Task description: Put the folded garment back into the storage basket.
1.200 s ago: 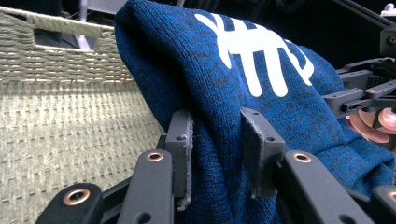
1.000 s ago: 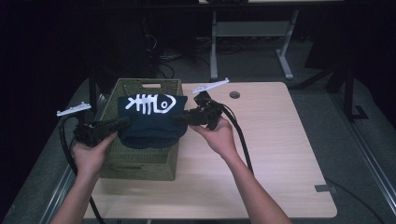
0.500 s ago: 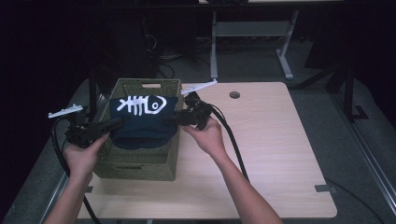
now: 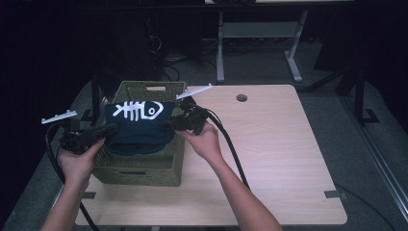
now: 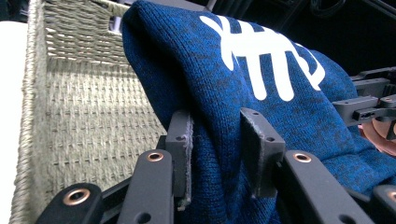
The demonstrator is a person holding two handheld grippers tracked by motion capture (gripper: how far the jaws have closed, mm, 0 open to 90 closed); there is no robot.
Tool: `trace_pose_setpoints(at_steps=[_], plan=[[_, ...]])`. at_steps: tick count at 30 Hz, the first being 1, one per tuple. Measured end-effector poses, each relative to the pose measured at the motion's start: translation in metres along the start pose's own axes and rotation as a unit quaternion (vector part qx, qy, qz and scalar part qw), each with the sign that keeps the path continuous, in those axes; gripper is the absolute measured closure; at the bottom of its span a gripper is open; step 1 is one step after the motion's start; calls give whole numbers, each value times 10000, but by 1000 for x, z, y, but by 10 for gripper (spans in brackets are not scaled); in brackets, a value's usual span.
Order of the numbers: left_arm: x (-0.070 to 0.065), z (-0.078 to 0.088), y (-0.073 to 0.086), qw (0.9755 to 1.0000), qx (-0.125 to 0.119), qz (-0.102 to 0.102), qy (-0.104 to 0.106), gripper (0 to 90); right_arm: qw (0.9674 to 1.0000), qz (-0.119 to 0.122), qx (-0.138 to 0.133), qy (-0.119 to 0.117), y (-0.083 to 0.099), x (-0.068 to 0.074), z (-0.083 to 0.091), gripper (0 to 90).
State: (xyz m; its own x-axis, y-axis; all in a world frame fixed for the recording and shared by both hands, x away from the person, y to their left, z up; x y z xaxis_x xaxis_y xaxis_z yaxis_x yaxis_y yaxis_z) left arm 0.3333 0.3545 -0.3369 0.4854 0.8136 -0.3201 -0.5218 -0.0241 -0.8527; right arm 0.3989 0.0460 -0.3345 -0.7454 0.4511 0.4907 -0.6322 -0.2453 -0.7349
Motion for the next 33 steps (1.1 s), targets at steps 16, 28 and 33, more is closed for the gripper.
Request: trace_pose_setpoints(at_steps=[16, 28, 33], plan=[[16, -4, 6, 9996, 166, 28, -236, 658, 9999, -66, 111, 49, 2, -5, -22, 664], [31, -11, 12, 9989, 354, 150, -260, 660, 9995, -137, 258, 115, 7, -10, -37, 662], [37, -13, 13, 9982, 514, 267, -153, 660, 9992, -206, 310, 134, 10, -13, -42, 662]])
Point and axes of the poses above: each handheld gripper's, and its own axes: z roughly backward along the jaws, y roughly out of its underside, x roughly to its left, the point moved 2 cm from there along -z, roughly forward along the jaws, and after that the axes turned 7 degrees about -z, right-handed, at the moved point
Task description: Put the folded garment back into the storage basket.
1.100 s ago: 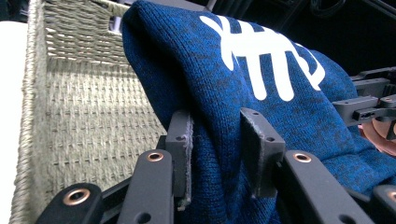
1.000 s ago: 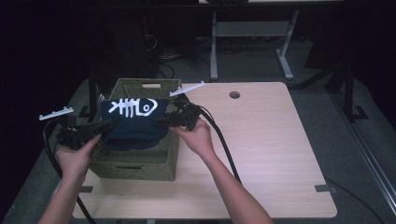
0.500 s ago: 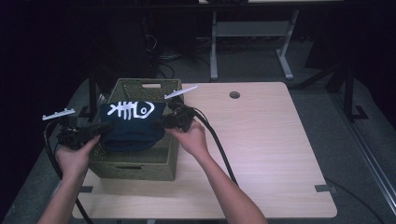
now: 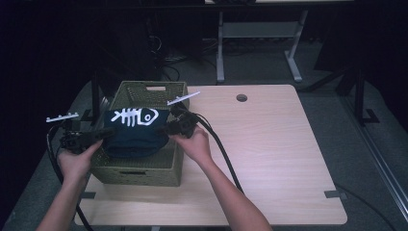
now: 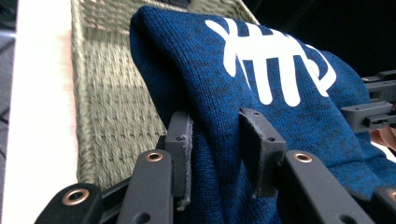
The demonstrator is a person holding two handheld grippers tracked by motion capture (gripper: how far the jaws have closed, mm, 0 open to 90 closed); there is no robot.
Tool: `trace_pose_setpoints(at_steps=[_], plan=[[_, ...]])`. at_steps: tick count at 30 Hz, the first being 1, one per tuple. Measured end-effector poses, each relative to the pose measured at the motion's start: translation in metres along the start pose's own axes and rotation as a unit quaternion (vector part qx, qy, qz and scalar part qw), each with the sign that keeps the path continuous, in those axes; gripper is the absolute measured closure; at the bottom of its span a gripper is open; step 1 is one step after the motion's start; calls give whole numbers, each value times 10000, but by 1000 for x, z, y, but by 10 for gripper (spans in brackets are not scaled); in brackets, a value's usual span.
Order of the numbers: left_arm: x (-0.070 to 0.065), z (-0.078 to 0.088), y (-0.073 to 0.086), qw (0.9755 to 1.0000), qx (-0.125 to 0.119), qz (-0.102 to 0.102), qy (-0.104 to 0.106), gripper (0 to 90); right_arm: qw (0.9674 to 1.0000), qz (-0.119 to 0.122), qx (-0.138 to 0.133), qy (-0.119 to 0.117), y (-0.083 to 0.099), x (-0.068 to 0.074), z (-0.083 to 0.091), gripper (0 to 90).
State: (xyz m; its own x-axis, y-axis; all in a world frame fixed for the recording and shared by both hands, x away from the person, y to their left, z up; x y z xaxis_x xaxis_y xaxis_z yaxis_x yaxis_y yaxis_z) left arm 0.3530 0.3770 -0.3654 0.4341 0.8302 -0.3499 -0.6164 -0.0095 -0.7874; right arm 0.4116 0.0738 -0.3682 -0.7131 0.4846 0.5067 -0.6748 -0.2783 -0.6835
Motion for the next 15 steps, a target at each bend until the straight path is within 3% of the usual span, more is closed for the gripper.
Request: trace_pose_setpoints(at_steps=[9, 15], plan=[[8, -4, 2, 9997, 236, -6, -24, 660, 9999, -27, 118, 85, 7, -4, -12, 662], [15, -8, 2, 9979, 642, -49, -48, 690, 9997, -95, 179, 111, 11, -7, -17, 662]])
Point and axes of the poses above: each handheld gripper's, and its own axes: z roughly backward along the jaws, y roughly out of its underside, x roughly to its left, the point moved 2 cm from there along -z, roughly forward along the jaws, and after that the axes turned 7 degrees about -z, right-handed, at the moved point
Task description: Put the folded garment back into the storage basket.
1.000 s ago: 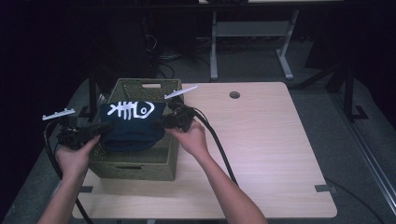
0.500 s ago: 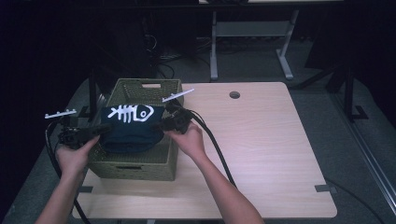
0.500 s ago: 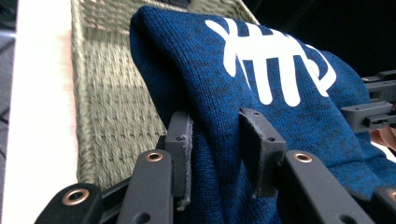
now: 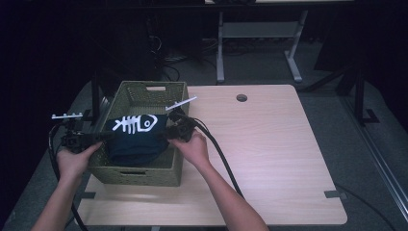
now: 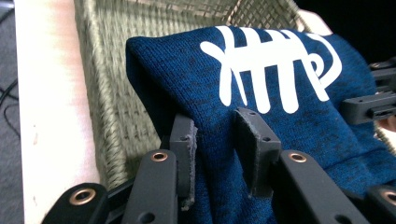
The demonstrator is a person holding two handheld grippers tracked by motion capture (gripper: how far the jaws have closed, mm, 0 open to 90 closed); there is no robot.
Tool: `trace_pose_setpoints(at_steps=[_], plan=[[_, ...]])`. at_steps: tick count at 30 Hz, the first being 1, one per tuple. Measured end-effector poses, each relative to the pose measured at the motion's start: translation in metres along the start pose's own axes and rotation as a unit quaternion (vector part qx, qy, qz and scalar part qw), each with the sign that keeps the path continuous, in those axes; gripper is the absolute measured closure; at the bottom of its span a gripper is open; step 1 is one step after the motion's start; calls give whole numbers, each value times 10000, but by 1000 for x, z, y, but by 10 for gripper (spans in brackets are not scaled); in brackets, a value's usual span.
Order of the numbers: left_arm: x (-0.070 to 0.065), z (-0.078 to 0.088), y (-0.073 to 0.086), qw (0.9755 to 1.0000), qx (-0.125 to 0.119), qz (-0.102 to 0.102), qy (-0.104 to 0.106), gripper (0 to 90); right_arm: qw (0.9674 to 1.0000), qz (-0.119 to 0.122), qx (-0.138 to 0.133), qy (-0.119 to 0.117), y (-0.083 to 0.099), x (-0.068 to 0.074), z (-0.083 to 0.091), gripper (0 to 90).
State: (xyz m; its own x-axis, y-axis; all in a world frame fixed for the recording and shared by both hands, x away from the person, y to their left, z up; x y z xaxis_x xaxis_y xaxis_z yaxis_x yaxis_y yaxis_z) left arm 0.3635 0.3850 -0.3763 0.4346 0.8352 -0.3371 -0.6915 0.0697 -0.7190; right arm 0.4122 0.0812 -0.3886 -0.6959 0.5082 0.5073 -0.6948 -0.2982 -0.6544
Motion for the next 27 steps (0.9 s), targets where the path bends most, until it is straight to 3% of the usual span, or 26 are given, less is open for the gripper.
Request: trace_pose_setpoints(at_steps=[9, 11, 12, 16, 21, 27], plan=[[-1, -2, -3, 10000, 68, -26, -35, 693, 9998, 137, 53, 150, 2, 3, -1, 639], [2, -2, -4, 9998, 176, -47, -93, 683, 9997, 133, 40, 220, 2, 3, 0, 567], [3, -2, -4, 9997, 176, -43, -140, 619, 9992, 140, -15, 387, 2, 4, 2, 486], [5, 2, -5, 9996, -16, -22, -264, 617, 9977, 172, -192, 619, -1, 5, 10, 456], [4, 6, -7, 9997, -136, -56, -184, 617, 9977, 169, -296, 581, -3, 4, 20, 466], [-6, 8, -10, 9992, -359, -93, 129, 612, 9982, 130, -345, 479, -4, 2, 31, 465]])
Point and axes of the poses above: each handheld gripper's, and its own axes: z roughly backward along the jaws, y roughly out of its underside, x roughly to its left, the point moved 2 cm from there along -z, roughly forward along the jaws, and after that the axes turned 7 degrees about -z, right-handed, at the moved point
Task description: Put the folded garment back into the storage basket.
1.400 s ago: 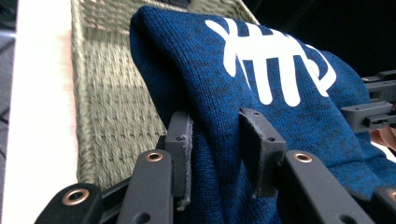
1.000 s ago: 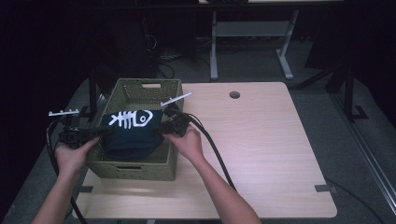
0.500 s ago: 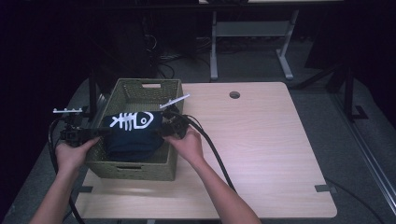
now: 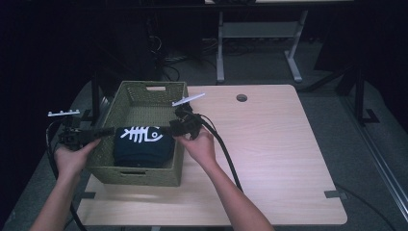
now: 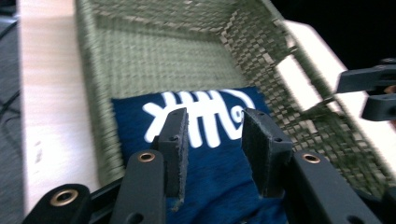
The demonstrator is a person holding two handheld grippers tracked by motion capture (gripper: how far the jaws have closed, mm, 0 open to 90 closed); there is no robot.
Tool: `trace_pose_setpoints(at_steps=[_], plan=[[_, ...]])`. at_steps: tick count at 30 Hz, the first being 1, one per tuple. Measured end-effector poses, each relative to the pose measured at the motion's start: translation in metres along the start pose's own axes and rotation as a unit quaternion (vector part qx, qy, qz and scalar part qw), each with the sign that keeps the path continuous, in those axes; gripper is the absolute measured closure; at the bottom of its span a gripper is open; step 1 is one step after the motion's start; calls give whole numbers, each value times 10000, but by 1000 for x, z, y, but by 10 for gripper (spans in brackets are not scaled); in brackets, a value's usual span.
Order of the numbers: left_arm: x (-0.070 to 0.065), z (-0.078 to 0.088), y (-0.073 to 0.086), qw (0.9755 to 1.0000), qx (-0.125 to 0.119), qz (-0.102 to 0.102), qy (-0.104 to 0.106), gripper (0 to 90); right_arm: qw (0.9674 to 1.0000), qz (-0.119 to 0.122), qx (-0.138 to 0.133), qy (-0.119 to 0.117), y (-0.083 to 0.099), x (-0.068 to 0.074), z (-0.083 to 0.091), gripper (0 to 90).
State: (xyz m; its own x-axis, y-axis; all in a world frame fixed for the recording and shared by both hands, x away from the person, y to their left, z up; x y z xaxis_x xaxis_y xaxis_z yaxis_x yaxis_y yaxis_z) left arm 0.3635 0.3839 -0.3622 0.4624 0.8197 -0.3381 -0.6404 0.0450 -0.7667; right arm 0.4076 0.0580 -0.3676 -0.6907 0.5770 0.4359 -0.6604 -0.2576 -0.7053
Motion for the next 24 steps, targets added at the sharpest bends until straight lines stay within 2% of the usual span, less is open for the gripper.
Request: trace_pose_setpoints(at_steps=[3, 4, 7, 9, 12, 19, 24], plan=[[-5, 1, -2, 10000, -69, -31, 19, 609, 10000, 1, -46, -39, 0, 0, 7, 463], [-10, 2, -4, 9999, -91, -108, 55, 606, 9999, 28, -73, -91, -1, 0, 10, 461], [-16, 3, -6, 9997, -137, -169, 114, 600, 9998, 36, -159, -106, -1, 0, 19, 452], [-26, 3, -10, 9992, -154, -333, 185, 590, 9996, 33, -235, -124, -1, -1, 26, 447], [-36, 2, -13, 9985, -216, -414, 299, 584, 9994, 35, -340, -111, 1, -3, 38, 443], [-58, -4, -15, 9962, -222, -632, 548, 569, 9987, 46, -509, 1, 5, -9, 65, 426], [-68, -10, -15, 9952, -169, -757, 602, 559, 9982, 37, -577, 132, 10, -16, 82, 413]])
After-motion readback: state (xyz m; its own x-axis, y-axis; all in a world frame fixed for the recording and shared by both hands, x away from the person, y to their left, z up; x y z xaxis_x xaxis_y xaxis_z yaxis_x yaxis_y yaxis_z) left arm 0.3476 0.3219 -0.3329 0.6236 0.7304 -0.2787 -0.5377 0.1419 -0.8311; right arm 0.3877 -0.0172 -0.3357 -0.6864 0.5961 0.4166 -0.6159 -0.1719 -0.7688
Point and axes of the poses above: each handheld gripper's, and its own axes: z roughly backward along the jaws, y roughly out of its underside, x roughly to its left, the point moved 2 cm from there along -z, roughly forward along the jaws, and after that the axes turned 7 degrees about -z, right-handed, at the moved point
